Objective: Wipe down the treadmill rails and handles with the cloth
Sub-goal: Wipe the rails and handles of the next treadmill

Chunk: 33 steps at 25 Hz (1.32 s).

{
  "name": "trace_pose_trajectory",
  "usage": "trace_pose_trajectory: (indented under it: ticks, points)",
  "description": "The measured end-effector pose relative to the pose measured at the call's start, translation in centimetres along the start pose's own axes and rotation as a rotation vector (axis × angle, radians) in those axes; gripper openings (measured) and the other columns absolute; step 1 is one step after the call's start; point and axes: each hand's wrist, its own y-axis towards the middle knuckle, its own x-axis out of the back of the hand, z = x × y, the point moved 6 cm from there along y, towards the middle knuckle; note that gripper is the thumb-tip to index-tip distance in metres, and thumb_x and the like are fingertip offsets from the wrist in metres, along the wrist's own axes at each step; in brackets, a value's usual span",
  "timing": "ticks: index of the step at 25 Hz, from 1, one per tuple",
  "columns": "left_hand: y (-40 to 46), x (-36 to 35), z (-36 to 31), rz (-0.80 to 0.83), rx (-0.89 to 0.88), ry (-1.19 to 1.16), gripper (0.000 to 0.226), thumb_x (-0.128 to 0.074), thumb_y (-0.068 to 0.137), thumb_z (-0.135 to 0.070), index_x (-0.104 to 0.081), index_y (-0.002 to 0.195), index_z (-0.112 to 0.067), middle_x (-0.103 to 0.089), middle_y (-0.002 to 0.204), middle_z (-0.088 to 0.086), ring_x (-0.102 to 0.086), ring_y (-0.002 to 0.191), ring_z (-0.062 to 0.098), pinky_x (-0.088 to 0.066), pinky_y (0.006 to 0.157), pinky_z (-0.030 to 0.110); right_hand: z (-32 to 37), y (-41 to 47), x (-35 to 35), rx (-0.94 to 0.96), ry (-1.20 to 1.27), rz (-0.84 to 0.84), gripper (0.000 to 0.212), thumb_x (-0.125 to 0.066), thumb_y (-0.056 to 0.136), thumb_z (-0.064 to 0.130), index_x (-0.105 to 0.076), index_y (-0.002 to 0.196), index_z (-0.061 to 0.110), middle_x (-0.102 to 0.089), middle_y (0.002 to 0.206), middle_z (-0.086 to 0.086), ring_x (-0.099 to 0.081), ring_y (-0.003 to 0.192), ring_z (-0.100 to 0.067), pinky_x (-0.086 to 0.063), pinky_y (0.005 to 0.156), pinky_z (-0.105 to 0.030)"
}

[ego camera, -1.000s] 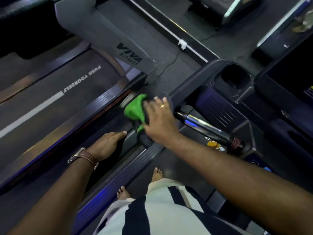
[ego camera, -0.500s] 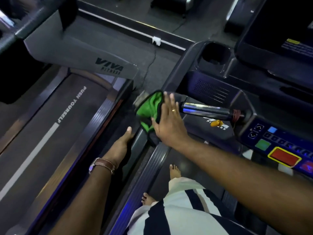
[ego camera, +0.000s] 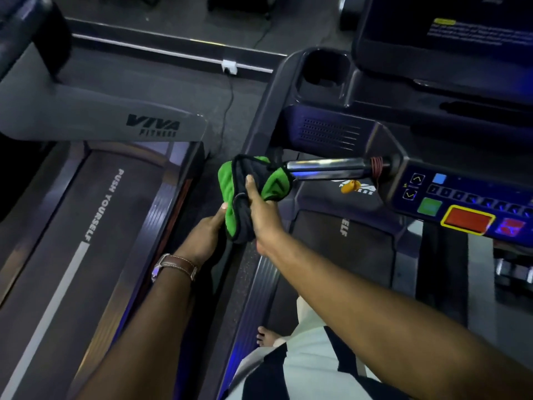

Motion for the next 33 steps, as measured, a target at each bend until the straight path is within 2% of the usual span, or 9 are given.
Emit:
trace_pose_trajectory:
  ticks: [2,5,8,10,13,16,24,28,33]
  points:
    - [0.8,0.5,0.8,-0.004,0.067,-0.033,0.05,-0.035,0.101,-0.044,-0.073,0.072,-0.033,-0.071,0.087,-0.01,-0.061,0.083,0.0,-0.043,0.1,0.039,0.7,-0.8,0.4,0.12,-0.192,-0.049,0.054,-0.065,0.091,0.043,-0.054,0.13,0.007,-0.062,0.13,-0.014,-0.059,0.118,-0.031,-0.047,0.098,-0.035]
    - [0.5,0.5,1.0,-0.028,0.08,-0.086,0.042,-0.037,0.094,-0.054,-0.072,0.072,-0.051,-0.071,0.078,-0.022,-0.064,0.093,0.006,-0.045,0.1,0.042,2.8,-2.7,-0.2,0.388,-0.298,-0.132,0.066,-0.059,0.089,0.006,-0.032,0.148,-0.002,-0.028,0.156,-0.026,-0.028,0.144,-0.039,-0.025,0.118,-0.039]
    - [0.6,0.9,0.6,-0.127,0.004,0.081,0.045,-0.038,0.082,-0.046,-0.075,0.091,-0.022,-0.072,0.096,0.008,-0.061,0.099,0.026,-0.045,0.085,0.035,3.4,-3.5,-0.7,0.764,-0.435,-0.091,0.066,-0.057,0.076,-0.01,-0.047,0.141,-0.001,-0.034,0.154,-0.025,-0.024,0.145,-0.046,-0.024,0.119,-0.054]
    - [0.7,1.3,0.4,-0.205,-0.031,0.166,0.047,-0.035,0.086,-0.036,-0.069,0.101,-0.008,-0.068,0.104,0.015,-0.056,0.097,0.02,-0.04,0.082,0.029,4.4,-1.6,-0.1,0.879,-0.524,-0.121,0.063,-0.062,0.072,-0.006,-0.054,0.135,-0.002,-0.047,0.147,-0.022,-0.033,0.142,-0.045,-0.027,0.116,-0.059]
    - [0.5,1.5,0.8,-0.228,0.005,0.188,0.04,-0.033,0.102,-0.026,-0.066,0.103,-0.002,-0.066,0.094,0.018,-0.06,0.097,0.03,-0.04,0.081,0.031,5.6,-0.4,0.5,0.697,-0.494,-0.154,0.069,-0.064,0.077,0.013,-0.045,0.142,-0.001,-0.037,0.155,-0.014,-0.02,0.149,-0.038,-0.018,0.12,-0.057]
    - [0.0,1.1,-0.2,-0.272,0.069,0.073,0.045,-0.04,0.089,-0.031,-0.061,0.123,-0.01,-0.061,0.123,0.01,-0.055,0.117,0.024,-0.041,0.096,0.03,3.4,-2.6,0.4,0.964,-0.506,0.02,0.064,-0.064,0.076,0.006,-0.05,0.139,-0.002,-0.048,0.148,-0.015,-0.028,0.146,-0.037,-0.021,0.12,-0.054]
    - [2.1,0.5,-2.2,-0.32,0.126,0.332,0.062,-0.029,0.095,-0.052,-0.061,0.117,-0.003,-0.057,0.127,0.023,-0.051,0.115,0.04,-0.036,0.085,0.033,4.4,0.8,3.5,0.992,-0.9,-0.115,0.057,-0.044,0.085,0.0,-0.045,0.142,-0.004,-0.041,0.152,-0.02,-0.034,0.141,-0.045,-0.029,0.117,-0.054]
    - [1.9,0.5,-2.7,-0.351,0.133,0.289,0.054,-0.035,0.099,-0.053,-0.061,0.08,-0.009,-0.062,0.104,0.016,-0.054,0.095,0.032,-0.036,0.08,0.032,6.5,2.4,5.3,0.79,-1.069,-0.282,0.058,-0.029,0.084,0.005,-0.046,0.137,-0.01,-0.046,0.144,-0.029,-0.044,0.133,-0.047,-0.033,0.114,-0.054]
    - [3.0,0.2,-3.8,-0.379,0.013,0.37,0.051,-0.039,0.098,-0.051,-0.065,0.094,-0.007,-0.065,0.102,0.015,-0.058,0.101,0.035,-0.038,0.076,0.032,4.4,2.5,8.5,0.82,-1.485,-0.178,0.041,-0.035,0.092,0.011,-0.049,0.128,-0.003,-0.058,0.123,-0.024,-0.053,0.115,-0.04,-0.041,0.101,-0.052]
